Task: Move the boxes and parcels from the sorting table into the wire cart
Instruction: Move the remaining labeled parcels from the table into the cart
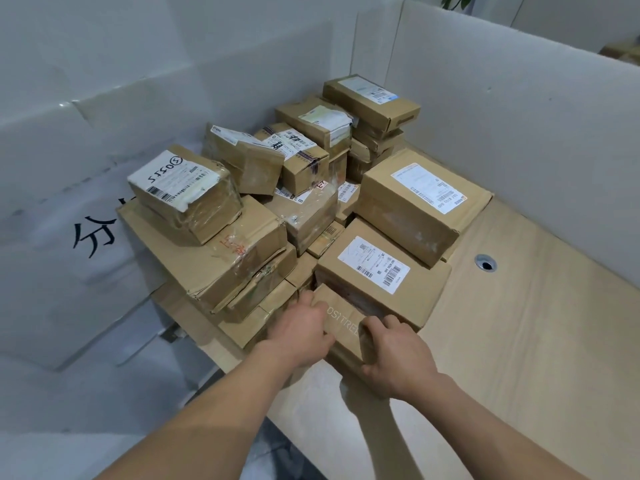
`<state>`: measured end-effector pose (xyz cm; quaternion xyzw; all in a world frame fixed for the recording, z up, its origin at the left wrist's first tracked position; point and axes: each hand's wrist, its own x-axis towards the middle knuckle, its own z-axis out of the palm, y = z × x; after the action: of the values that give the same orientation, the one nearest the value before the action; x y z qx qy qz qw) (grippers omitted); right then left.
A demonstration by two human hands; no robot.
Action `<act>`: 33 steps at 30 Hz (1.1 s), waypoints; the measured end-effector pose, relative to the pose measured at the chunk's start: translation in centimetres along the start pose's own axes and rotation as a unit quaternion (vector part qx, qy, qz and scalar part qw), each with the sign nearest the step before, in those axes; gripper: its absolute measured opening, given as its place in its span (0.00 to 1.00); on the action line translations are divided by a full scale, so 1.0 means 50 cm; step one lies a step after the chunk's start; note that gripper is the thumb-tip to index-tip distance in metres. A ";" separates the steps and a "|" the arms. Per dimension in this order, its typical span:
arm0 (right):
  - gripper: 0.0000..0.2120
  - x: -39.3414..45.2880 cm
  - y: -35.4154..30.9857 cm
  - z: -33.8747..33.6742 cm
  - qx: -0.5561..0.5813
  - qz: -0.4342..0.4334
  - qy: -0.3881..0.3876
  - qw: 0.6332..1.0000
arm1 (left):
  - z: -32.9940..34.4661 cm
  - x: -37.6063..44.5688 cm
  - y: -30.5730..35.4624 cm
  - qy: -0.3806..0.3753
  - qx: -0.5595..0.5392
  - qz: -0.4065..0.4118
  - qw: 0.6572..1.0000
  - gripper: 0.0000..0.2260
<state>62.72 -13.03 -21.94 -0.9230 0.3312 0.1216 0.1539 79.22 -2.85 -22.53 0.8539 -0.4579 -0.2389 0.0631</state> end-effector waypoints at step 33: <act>0.37 -0.266 -0.037 -0.027 0.479 -0.239 -0.133 0.834 | 0.013 -0.688 0.119 0.235 0.080 -0.279 0.928 0.29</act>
<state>54.10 -4.54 -15.96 -0.7593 0.0935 0.0290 0.6434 58.39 21.78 -9.12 0.9812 -0.1905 -0.0018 0.0309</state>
